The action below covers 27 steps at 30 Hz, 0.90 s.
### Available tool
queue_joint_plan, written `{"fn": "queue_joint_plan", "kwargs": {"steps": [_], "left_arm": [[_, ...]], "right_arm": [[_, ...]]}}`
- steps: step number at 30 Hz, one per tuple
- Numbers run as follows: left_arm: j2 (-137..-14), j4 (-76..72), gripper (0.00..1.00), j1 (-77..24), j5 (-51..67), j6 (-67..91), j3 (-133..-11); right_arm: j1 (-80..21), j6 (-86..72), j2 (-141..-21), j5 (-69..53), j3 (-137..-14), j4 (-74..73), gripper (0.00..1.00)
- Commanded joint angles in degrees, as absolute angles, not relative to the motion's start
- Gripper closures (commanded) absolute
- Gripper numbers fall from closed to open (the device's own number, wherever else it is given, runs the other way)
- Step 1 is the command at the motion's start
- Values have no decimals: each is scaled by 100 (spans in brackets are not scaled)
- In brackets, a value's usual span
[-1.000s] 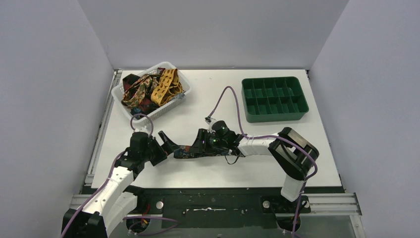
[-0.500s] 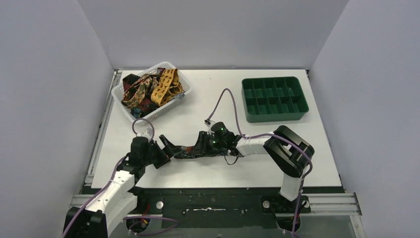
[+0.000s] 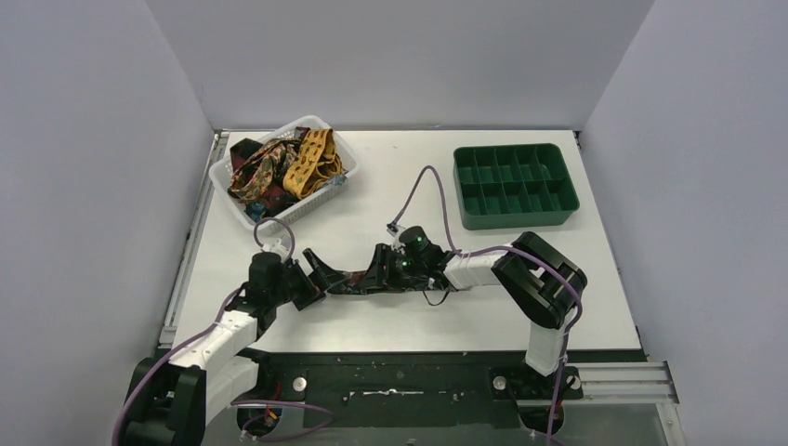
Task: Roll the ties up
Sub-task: Roll the tie at the center of the board.
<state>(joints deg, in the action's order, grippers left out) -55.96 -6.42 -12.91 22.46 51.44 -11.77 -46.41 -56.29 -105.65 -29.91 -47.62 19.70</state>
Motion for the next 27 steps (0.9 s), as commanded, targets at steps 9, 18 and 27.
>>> {"fn": "queue_joint_plan", "kwargs": {"steps": [9,18,27], "left_arm": [[-5639,-617,6,-1253,2029,4726,-1553],[-5971,-759,7,-1242,2074,4512,-1635],[-6343,-975,7,-1203,2160,4340,-1722]], "right_arm": [[-4580,-5230,-10161,-2743,-5225,1731,51],[-4434,-5230,-10589,-2857,-5422,1799,63],[-4362,-5123,-10895,-2930,-5637,1564,63]]}}
